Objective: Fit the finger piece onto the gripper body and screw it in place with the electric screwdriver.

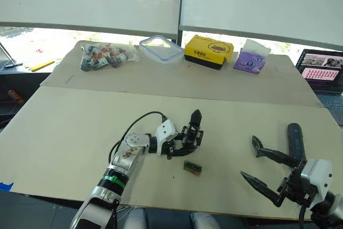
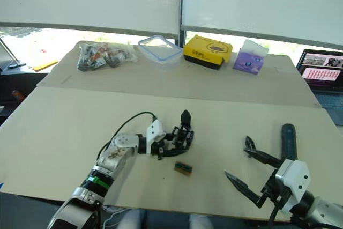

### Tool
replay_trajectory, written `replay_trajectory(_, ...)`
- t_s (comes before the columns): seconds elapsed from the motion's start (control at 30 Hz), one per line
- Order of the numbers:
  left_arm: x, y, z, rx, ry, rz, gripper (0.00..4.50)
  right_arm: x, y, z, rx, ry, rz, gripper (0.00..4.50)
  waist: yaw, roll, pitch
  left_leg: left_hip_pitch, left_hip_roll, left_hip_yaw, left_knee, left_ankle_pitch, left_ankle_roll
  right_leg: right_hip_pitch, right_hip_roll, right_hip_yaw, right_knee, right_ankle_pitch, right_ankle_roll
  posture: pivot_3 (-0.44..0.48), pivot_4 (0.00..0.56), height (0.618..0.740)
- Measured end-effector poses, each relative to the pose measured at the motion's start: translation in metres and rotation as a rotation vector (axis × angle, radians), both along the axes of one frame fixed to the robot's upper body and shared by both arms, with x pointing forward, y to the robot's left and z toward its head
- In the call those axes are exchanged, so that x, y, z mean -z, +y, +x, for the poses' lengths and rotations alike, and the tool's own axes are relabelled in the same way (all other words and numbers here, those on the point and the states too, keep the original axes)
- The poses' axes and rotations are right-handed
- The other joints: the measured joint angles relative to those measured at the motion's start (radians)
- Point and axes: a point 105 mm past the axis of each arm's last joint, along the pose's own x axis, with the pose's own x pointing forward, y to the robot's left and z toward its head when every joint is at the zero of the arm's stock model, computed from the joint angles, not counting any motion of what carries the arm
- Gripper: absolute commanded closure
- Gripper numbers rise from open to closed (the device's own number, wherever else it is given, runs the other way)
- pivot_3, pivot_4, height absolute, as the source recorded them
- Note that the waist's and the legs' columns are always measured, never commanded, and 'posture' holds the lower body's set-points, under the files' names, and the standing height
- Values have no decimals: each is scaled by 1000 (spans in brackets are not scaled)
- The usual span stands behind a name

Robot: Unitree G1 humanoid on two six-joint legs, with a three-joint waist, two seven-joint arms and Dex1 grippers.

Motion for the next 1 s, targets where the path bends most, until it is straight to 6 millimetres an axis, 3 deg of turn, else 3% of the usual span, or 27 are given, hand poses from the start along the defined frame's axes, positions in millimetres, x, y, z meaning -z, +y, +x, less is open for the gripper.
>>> replay_trajectory(0.47,2,4,4,34,-54,67,2207,1,2,-5,3,11,-1,0,-1,0,0,0,0,0,-1,0,0,0,0,0,0,0,0,0,150,740)
replay_trajectory(0.5,2,4,4,30,-46,68,1164,1,1,-5,7,13,0,0,-2,1,0,0,0,0,-1,0,0,0,0,0,0,0,0,0,150,740)
replay_trajectory(0.57,2,6,2,28,-39,71,263,2,1,-5,13,15,0,0,-2,1,0,0,0,0,-1,0,0,0,0,0,0,0,0,0,150,740)
replay_trajectory(0.6,2,7,2,25,-37,72,13,2,0,-6,15,17,-1,0,-2,1,0,0,0,0,-1,0,0,0,0,0,0,0,0,0,150,740)
replay_trajectory(0.7,2,16,1,5,-12,47,13,2,0,-7,20,21,1,0,-4,1,-1,1,0,0,-1,0,0,0,0,0,0,0,0,0,150,740)
replay_trajectory(0.83,0,43,1,-24,4,58,13,3,-6,-15,61,37,20,0,-3,2,-1,1,0,0,-2,0,0,0,0,0,0,0,0,0,150,740)
replay_trajectory(1.0,-7,106,-5,-70,12,56,13,16,-20,-41,174,136,68,0,-4,2,-1,1,1,0,-2,-5,-7,-1,0,0,0,-1,-2,0,150,740)
